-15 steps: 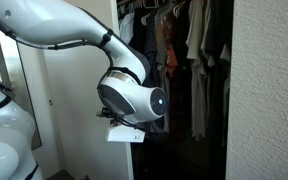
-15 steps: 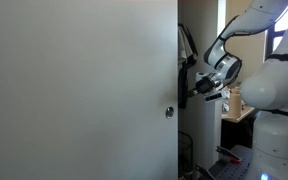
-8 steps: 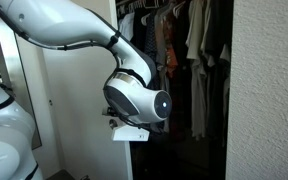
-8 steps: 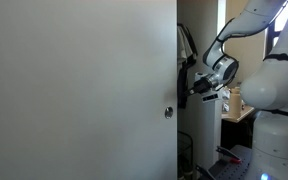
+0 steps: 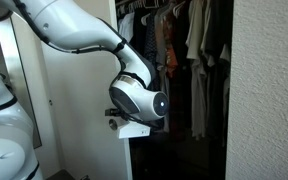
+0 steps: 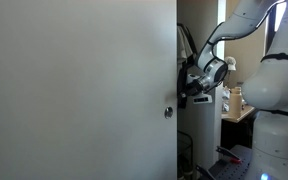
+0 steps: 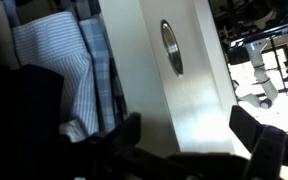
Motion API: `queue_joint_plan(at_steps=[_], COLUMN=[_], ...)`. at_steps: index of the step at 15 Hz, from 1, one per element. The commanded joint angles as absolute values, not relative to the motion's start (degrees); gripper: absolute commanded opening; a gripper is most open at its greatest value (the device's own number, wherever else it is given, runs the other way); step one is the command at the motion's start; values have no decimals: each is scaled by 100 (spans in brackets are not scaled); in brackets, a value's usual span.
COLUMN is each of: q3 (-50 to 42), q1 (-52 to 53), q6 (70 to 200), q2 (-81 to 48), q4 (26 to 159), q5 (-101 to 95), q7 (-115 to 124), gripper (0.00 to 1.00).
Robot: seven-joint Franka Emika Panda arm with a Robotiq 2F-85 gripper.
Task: Slide the wardrobe door open
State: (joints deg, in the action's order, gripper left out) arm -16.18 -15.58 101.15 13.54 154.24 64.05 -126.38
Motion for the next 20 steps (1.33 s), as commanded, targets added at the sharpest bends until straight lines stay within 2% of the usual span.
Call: queue_joint_plan(at_steps=[1,20], q3=[-1383,-262], q1=[-1350,-381], q6=[10231,10338], q2=[1146,1200], q4=[15374,15639], q5=[6645,7168], q7=[-13001,-13238], gripper=[100,100])
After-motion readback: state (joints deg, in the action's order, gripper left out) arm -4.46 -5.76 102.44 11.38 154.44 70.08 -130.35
